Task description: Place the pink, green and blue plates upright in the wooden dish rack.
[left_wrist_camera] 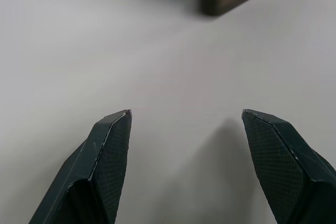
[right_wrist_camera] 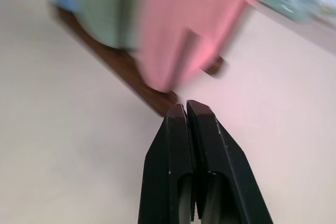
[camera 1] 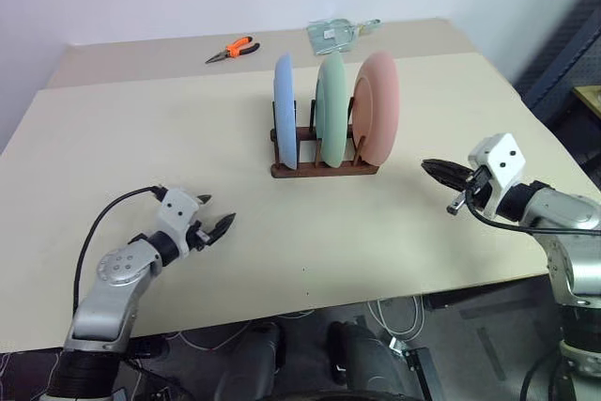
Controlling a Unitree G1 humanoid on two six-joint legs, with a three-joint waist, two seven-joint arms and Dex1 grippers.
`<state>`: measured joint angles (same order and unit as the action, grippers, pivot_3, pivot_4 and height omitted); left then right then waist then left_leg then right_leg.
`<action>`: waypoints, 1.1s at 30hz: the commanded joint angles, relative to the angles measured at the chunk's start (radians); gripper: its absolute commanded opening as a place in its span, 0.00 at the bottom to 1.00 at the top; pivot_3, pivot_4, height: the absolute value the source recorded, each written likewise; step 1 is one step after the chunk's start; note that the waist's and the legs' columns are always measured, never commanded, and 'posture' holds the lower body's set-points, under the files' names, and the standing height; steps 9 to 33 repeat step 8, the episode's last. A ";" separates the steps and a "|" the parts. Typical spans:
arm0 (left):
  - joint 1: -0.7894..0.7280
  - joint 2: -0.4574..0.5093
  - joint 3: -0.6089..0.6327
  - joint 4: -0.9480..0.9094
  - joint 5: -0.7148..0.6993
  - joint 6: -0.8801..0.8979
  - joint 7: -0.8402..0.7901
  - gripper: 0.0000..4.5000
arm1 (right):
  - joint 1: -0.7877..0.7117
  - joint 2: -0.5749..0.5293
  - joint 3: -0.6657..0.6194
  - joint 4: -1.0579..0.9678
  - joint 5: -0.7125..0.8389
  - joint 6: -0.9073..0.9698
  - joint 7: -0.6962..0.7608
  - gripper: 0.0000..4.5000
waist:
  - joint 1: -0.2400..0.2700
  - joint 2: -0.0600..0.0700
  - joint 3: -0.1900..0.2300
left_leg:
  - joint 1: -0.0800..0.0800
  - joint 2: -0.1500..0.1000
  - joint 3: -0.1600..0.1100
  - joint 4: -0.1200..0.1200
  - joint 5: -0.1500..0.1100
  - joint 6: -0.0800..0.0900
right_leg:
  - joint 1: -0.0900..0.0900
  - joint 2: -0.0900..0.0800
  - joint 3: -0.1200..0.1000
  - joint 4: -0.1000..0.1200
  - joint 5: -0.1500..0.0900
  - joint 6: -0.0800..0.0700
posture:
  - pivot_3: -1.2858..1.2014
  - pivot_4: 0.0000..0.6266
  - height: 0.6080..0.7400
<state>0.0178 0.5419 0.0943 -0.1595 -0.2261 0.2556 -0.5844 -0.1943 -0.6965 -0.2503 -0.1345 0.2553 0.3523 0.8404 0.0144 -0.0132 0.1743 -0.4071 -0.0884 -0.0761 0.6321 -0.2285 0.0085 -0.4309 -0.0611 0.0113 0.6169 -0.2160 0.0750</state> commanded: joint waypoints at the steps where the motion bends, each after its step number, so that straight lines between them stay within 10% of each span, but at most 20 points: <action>1: 0.019 0.020 0.049 -0.012 -0.002 -0.032 -0.006 0.77 | 0.009 0.006 -0.005 0.052 -0.012 -0.081 -0.019 0.01 | 0.000 0.000 0.000 | 0.000 0.000 0.000 0.000 0.000 0.000 | 0.000 0.000 0.000 0.000 0.000 0.000 | 0.52 0.24 0.91; 33: 0.053 -0.001 0.056 -0.042 0.002 -0.033 0.019 0.77 | -0.037 0.041 0.058 0.178 -0.040 -0.169 -0.049 0.01 | -0.003 0.001 -0.001 | 0.000 0.000 0.000 0.000 0.000 0.000 | 0.000 0.000 0.000 0.000 0.000 0.000 | 0.52 0.24 0.91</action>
